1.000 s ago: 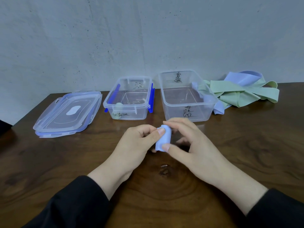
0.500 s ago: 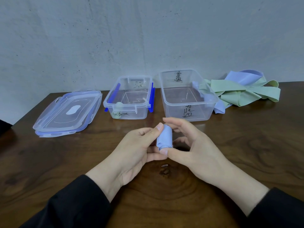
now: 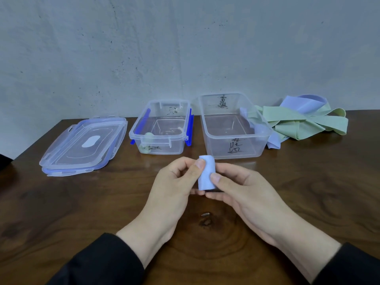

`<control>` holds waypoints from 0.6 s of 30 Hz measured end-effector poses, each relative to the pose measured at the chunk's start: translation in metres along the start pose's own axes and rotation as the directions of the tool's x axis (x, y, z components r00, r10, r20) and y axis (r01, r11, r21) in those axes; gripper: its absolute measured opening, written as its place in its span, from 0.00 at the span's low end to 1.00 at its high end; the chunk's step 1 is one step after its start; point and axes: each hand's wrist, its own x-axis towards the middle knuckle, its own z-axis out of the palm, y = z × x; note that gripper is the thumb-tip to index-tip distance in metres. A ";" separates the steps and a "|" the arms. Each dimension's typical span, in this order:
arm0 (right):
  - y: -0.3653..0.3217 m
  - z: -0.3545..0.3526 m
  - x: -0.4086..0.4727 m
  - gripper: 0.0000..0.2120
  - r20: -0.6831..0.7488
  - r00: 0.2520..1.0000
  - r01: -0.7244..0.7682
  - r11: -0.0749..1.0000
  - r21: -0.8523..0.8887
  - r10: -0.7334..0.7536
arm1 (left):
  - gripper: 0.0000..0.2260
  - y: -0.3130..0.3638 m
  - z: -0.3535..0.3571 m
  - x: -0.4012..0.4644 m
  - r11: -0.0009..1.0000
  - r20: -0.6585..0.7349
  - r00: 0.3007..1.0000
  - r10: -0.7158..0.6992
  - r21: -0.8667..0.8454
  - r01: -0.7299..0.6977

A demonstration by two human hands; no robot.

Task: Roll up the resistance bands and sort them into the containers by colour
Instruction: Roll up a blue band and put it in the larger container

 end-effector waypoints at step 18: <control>-0.106 -0.067 0.098 0.08 -0.240 0.969 -0.143 0.675 -0.724 -0.051 | 0.25 -0.018 0.019 0.065 0.718 0.069 0.980 0.188 0.671 -0.185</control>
